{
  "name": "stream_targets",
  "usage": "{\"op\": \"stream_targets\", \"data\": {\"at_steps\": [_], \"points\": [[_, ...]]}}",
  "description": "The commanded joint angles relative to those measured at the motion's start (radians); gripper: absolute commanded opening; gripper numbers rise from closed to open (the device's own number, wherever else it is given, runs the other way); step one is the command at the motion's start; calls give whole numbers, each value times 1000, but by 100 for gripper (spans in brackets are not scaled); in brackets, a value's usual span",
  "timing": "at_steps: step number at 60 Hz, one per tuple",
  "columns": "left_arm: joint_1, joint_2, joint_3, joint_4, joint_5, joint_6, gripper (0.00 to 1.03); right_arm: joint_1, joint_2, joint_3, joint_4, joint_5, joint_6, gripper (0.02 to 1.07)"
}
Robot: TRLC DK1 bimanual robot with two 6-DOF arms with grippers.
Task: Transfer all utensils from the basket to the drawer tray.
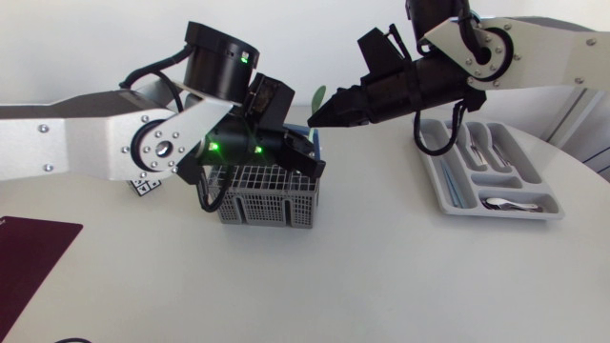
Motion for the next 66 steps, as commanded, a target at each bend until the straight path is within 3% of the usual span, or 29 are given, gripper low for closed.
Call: {"op": "stream_targets", "data": {"at_steps": [1,8,15,26,34,49,66], "points": [[5,10,31,9,-2,-30,8,6,32,-17,10,-8,13,8],[5,9,28,9,-2,-30,12,6,32,-22,11,-8,8,8],[2,2,25,9,0,-30,27,6,31,-23,13,-8,5,8],[0,-25,19,4,1,-24,67,6,29,-34,13,-7,-4,8],[-4,-34,20,-19,1,-1,81,-3,14,-45,6,-7,-18,8],[0,-37,57,-187,1,110,88,-49,-24,-62,-44,-5,-90,8],[19,-91,5,-259,1,194,94,-132,-54,-63,-216,1,-314,8]]}}
